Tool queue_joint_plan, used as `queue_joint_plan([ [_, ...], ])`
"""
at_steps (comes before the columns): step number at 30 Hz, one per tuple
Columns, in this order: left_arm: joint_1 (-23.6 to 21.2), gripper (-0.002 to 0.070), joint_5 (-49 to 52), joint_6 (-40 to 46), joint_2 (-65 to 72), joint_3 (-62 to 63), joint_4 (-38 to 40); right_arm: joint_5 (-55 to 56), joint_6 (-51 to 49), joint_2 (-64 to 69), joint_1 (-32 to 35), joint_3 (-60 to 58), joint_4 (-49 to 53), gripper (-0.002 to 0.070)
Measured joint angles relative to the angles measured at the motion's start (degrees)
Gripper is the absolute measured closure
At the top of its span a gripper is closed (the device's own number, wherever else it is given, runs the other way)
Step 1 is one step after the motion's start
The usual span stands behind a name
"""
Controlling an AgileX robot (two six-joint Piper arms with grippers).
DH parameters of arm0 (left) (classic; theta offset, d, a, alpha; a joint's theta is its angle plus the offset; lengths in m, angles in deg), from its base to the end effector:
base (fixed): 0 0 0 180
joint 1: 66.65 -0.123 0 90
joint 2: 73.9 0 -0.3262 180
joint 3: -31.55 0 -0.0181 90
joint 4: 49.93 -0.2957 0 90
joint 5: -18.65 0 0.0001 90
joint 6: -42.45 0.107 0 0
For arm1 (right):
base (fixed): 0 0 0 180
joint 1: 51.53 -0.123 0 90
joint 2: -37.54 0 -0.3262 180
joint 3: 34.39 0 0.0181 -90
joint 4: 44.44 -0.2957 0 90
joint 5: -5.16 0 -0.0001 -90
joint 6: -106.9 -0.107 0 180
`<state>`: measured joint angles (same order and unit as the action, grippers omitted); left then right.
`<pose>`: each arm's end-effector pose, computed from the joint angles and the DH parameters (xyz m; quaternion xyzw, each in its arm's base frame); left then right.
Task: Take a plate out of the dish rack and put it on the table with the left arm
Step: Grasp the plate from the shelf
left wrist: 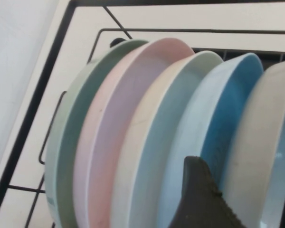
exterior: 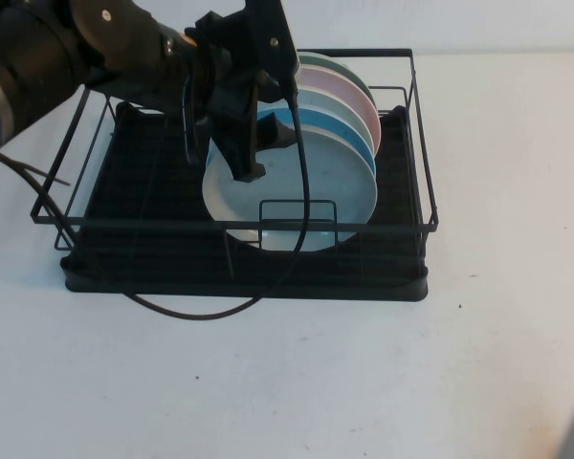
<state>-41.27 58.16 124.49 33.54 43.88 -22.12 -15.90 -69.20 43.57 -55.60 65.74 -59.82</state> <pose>0.4116 -0.2305 0.3585 0.6555 0.6204 -0.0094 0.4305 0.0706 0.0153 0.1665 0.0162 0.7995 0.1138 0.5896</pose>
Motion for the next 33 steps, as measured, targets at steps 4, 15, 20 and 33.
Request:
queue_joint_plan([
  [4, 0.00, 0.0314, 1.98, 0.00, 0.00, 0.00, 0.00, 0.00, 0.00, 0.00, 0.00, 0.00, 0.00, 0.0696],
  [15, 0.00, 0.0377, 1.75, 1.62, 2.65, 0.00, -0.24, 0.00, 0.00, 0.00, 0.00, 0.00, 0.00, 0.0696],
  [20, 0.00, 0.0550, 0.49, 1.61, 2.88, 0.00, -0.24, 0.00, 0.00, 0.00, 0.00, 0.00, 0.00, 0.0696],
  [33, 0.00, 0.0631, -5.45, 2.45, -7.45, 0.00, -3.62, 0.00, 0.00, 0.00, 0.00, 0.00, 0.00, 0.0696],
])
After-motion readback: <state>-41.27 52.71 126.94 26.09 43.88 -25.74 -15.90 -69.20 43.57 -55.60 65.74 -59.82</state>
